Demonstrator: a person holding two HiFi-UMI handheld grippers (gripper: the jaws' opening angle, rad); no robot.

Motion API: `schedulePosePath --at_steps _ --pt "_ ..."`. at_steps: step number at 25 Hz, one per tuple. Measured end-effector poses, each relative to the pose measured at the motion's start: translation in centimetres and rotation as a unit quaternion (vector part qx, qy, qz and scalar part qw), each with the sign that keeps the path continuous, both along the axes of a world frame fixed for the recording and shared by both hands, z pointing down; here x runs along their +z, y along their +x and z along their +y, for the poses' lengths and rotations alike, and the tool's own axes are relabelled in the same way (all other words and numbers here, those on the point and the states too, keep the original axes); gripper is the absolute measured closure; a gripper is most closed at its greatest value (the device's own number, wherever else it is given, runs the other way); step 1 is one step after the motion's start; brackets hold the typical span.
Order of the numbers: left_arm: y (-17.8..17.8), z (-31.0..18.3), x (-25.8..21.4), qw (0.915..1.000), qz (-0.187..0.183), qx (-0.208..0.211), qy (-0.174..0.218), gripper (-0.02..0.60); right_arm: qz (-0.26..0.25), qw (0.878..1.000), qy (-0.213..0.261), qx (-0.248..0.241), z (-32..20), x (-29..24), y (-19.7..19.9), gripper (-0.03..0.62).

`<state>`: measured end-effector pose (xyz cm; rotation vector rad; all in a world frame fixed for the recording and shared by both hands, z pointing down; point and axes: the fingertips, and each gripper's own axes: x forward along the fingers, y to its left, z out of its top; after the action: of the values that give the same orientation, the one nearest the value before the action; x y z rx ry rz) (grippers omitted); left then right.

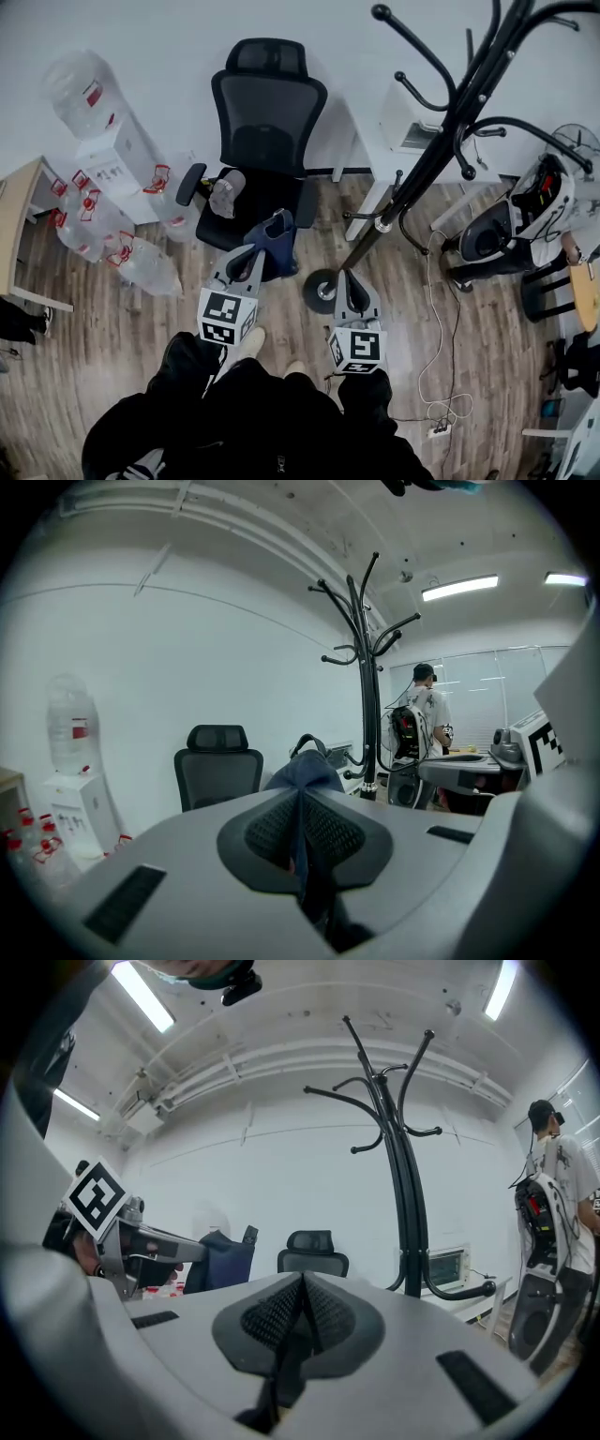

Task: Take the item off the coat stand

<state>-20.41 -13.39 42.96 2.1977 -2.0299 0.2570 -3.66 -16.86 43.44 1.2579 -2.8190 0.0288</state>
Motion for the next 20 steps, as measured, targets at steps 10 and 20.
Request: schedulePosePath --at_steps 10,20 --pt "-3.0 6.4 0.0 0.9969 -0.004 -0.079 0.006 0.552 -0.002 0.997 0.015 -0.077 2.6 -0.7 -4.0 0.577" --pt "-5.6 12.0 0.6 0.9898 0.000 -0.142 0.009 0.552 0.002 0.991 0.019 -0.136 5.5 -0.6 -7.6 0.577"
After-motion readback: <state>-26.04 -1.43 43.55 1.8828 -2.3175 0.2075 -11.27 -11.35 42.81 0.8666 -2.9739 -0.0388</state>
